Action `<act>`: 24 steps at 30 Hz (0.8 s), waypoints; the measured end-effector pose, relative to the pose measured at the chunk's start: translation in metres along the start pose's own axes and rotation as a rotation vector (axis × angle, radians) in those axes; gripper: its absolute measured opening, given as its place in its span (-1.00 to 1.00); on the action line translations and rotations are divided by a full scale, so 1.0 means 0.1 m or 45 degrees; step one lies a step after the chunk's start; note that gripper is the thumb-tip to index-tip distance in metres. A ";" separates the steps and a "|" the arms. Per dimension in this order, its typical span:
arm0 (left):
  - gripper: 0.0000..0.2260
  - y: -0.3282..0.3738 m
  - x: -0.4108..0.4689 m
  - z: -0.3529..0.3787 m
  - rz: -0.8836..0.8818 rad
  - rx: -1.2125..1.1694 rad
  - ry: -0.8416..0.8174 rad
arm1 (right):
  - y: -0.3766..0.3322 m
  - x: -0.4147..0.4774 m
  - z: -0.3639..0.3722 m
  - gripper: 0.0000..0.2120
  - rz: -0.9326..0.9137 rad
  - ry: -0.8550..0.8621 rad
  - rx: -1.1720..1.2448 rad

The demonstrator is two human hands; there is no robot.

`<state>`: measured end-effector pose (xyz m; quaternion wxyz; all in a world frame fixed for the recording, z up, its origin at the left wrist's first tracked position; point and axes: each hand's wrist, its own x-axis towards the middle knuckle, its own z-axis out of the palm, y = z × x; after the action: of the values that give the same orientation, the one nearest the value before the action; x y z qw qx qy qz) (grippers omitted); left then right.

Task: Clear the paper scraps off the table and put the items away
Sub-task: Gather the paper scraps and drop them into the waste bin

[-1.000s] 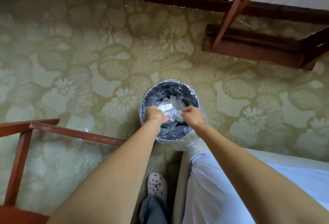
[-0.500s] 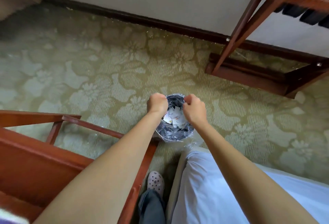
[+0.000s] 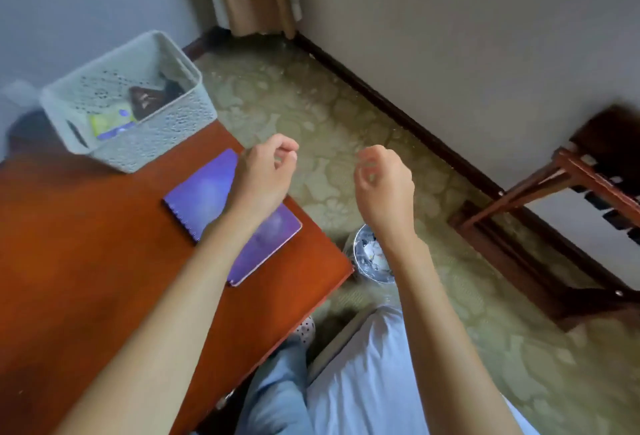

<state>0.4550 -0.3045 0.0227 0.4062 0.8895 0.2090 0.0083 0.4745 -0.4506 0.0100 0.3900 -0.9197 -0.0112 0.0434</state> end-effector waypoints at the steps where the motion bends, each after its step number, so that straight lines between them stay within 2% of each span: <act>1: -0.82 -0.13 -0.13 -0.25 -0.028 0.015 0.039 | -0.23 -0.13 0.10 -0.77 -0.078 -0.025 0.020; 6: -0.80 -0.87 -0.76 -1.37 -0.237 0.125 0.236 | -1.18 -0.87 0.86 -0.77 -0.393 -0.313 0.005; 11: -0.75 -1.76 -1.51 -2.26 -0.471 0.214 0.288 | -1.88 -1.66 1.69 -0.76 -0.574 -0.612 -0.133; 17: -0.74 -3.00 -2.57 -3.01 -0.766 0.193 0.457 | -2.59 -2.77 2.75 -0.76 -0.827 -0.930 -0.331; 24: -0.74 -4.20 -3.66 -3.69 -1.019 0.145 0.522 | -3.18 -4.16 3.83 -0.76 -0.990 -1.215 -0.478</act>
<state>-0.1002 0.0676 0.0217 0.2782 0.7397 0.6126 0.0151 0.0303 0.0226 0.0032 0.1616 -0.7807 -0.5233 0.3008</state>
